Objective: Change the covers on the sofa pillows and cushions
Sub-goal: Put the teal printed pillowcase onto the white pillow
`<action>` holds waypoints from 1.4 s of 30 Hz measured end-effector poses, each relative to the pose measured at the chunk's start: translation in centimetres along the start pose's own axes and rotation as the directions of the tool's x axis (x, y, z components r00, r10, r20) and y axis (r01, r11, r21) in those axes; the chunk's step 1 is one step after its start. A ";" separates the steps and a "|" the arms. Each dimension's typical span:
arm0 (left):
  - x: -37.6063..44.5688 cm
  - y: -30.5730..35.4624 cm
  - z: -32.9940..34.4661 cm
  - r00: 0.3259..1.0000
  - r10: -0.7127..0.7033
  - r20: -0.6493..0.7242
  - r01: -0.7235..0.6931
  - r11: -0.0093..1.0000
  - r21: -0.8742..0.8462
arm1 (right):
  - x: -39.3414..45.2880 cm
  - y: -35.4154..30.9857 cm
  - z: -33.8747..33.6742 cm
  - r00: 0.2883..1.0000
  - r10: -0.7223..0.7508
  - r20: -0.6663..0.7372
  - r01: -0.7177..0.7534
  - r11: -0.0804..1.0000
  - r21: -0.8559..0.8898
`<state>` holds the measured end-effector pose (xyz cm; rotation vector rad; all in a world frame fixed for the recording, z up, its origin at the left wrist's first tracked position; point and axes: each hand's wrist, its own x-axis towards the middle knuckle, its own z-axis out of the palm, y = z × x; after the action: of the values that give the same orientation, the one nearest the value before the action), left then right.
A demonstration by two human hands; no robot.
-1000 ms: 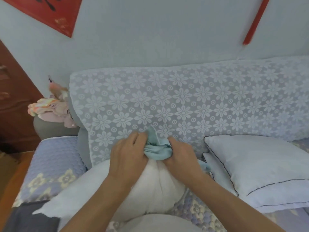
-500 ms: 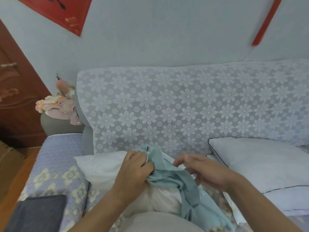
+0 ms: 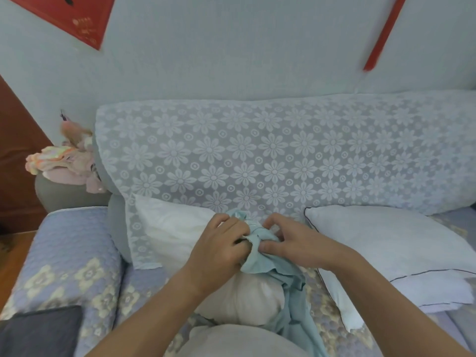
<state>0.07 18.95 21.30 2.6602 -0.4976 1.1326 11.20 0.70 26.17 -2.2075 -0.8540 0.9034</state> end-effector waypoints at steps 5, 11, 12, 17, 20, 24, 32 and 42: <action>-0.9 2.6 -0.7 0.997 0.075 -0.030 -0.076 0.997 -0.032 | -0.3 0.7 1.0 0.995 0.025 0.096 -0.020 0.999 -0.051; -1.7 2.5 -0.4 0.999 -0.012 0.033 0.014 0.998 -0.056 | -0.9 1.0 1.8 0.988 -0.025 0.153 0.040 0.994 -0.102; -1.6 2.6 -0.6 0.999 -0.030 0.035 0.032 0.998 -0.053 | -1.1 1.2 1.8 0.994 -0.026 0.108 0.030 0.999 -0.039; 0.3 2.7 -2.3 0.991 0.126 0.032 -0.128 0.991 0.048 | -1.2 0.5 1.3 0.998 0.026 -0.059 -0.005 0.945 0.327; 1.2 2.9 -3.2 1.000 0.023 -0.017 -0.023 0.999 -0.024 | -1.3 -0.1 0.4 0.983 0.092 -0.157 0.001 0.859 0.513; 2.3 5.2 -5.1 0.614 -0.714 0.336 0.776 0.468 -0.422 | -2.0 -0.1 -0.8 0.954 0.110 -0.277 0.056 0.847 0.529; 5.2 4.1 -4.7 0.194 -0.673 0.713 0.847 -0.252 -0.469 | -1.7 -0.9 4.0 0.914 -0.025 -0.404 0.051 0.997 0.054; 2.6 6.2 -2.1 0.067 -0.678 0.732 0.856 -0.338 -0.391 | -2.6 0.1 6.3 0.819 0.211 -0.533 -0.084 0.964 0.253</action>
<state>-1.94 13.32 24.99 1.3613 0.7243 -0.0390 5.04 0.51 23.39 -2.1810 -0.2873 0.3469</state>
